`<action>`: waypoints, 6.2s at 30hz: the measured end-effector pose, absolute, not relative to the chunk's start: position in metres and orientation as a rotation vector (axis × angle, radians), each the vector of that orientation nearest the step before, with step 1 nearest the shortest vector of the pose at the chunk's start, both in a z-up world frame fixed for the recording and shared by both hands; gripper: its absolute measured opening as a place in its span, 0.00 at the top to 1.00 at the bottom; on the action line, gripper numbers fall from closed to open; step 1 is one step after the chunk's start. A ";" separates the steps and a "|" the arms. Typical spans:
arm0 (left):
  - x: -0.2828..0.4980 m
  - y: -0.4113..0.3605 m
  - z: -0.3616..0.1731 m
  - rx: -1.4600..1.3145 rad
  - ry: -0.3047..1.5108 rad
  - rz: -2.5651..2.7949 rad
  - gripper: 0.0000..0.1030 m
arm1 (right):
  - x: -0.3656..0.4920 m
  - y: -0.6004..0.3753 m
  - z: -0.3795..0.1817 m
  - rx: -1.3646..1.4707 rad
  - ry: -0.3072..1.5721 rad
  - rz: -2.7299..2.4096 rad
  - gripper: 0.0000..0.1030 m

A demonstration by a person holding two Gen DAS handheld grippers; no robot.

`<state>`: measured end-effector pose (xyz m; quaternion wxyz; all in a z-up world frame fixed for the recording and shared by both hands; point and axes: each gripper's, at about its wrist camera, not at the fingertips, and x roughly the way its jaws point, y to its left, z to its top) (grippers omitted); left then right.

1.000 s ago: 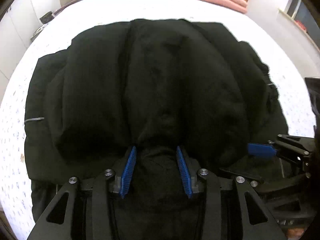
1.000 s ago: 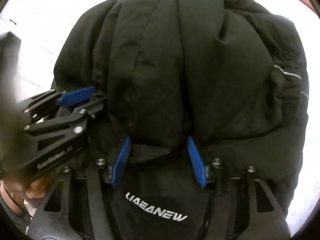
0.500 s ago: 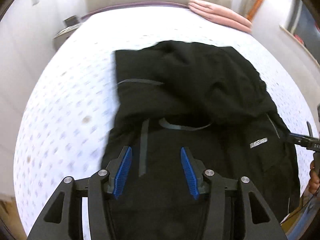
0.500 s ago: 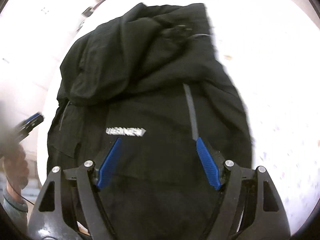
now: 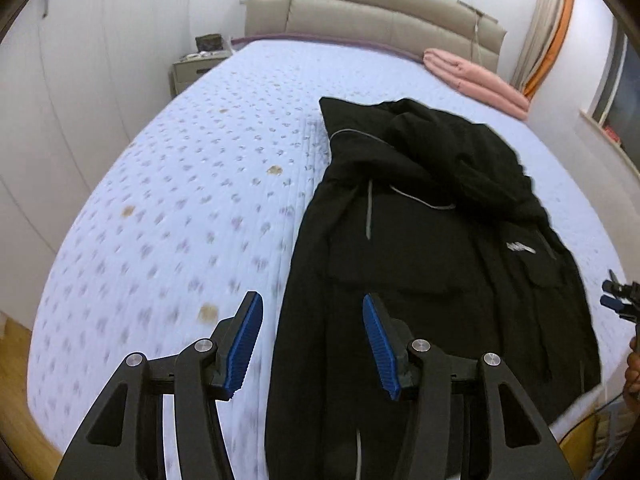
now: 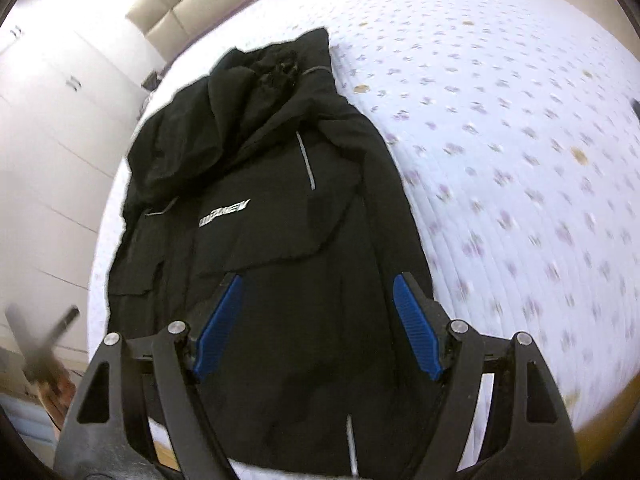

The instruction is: Fold large clothes

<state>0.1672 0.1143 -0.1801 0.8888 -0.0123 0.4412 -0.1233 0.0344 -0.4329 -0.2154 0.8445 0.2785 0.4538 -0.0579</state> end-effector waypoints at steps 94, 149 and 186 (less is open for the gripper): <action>0.390 0.066 -0.082 -0.317 1.052 -0.454 0.90 | 0.193 -0.464 -0.077 0.486 1.112 0.041 0.91; 0.663 0.010 -0.269 -0.428 1.384 -0.767 0.23 | 0.453 -0.561 -0.237 0.424 1.161 0.128 0.65; 0.705 0.063 -0.238 -0.338 1.180 -0.110 0.29 | 0.487 -0.556 -0.236 0.244 1.113 -0.329 0.45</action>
